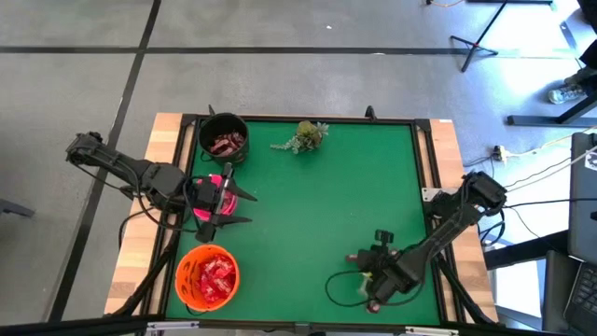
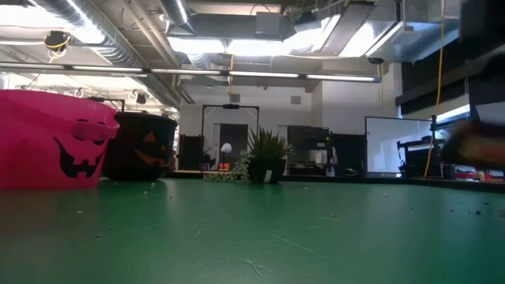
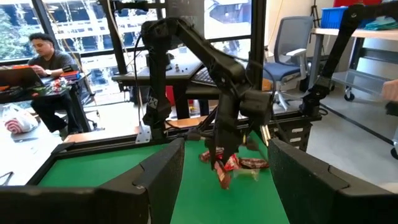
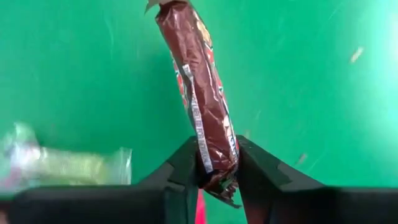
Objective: Sort candy
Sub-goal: Put the brown chocolate into the black bucket
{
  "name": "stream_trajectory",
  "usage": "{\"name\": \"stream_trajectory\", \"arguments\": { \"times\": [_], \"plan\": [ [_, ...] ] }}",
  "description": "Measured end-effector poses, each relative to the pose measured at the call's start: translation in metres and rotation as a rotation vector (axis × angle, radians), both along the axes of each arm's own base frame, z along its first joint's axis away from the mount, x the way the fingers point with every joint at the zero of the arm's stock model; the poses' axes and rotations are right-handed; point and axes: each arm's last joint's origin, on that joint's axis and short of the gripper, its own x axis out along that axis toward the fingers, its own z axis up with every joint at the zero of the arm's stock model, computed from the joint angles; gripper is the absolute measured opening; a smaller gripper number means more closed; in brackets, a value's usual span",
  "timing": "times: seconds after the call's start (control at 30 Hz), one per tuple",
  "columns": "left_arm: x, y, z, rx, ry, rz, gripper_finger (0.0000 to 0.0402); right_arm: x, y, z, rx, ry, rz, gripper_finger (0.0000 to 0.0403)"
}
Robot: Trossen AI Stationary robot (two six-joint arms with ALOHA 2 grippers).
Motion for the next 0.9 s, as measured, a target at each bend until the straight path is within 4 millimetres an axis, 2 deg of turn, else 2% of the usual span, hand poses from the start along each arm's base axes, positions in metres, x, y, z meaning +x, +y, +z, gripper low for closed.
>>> {"name": "stream_trajectory", "arguments": {
  "times": [0.27, 0.43, 0.7, 0.9],
  "plan": [
    [0.000, 0.001, -0.006, 0.024, 0.052, 0.039, 0.0223, 0.026, -0.025, 0.037, -0.078, -0.231, -0.030, 0.0089],
    [0.004, 0.001, -0.018, 0.065, 0.122, 0.105, 0.0223, 0.045, -0.042, 0.061, -0.096, -0.401, -0.041, 0.0086],
    [0.030, -0.008, -0.049, 0.179, 0.241, 0.107, 0.0223, 0.091, -0.067, 0.086, -0.021, -0.638, 0.070, 0.0087],
    [0.052, -0.017, -0.062, 0.267, 0.217, 0.108, 0.0223, 0.113, -0.087, 0.098, 0.095, -0.766, 0.114, 0.0087]
  ]
}}
